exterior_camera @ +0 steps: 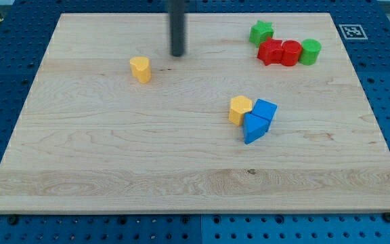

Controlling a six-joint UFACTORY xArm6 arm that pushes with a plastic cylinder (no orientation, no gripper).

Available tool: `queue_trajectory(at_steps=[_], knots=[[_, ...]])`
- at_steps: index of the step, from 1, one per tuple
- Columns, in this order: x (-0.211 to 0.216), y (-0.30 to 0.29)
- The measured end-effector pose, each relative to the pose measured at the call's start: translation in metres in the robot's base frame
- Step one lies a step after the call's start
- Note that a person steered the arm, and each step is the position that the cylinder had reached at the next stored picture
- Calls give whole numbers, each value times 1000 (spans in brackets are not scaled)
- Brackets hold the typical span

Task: Move the heart into the hexagon

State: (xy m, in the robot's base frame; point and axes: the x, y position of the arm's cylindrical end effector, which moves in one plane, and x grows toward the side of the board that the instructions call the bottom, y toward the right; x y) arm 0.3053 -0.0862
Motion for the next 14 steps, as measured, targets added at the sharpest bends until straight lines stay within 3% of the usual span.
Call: queue_trajectory(at_steps=[1, 2, 7, 9, 13, 14], knots=[[9, -104], [48, -143], [66, 55], [93, 123], [89, 219], [97, 215]])
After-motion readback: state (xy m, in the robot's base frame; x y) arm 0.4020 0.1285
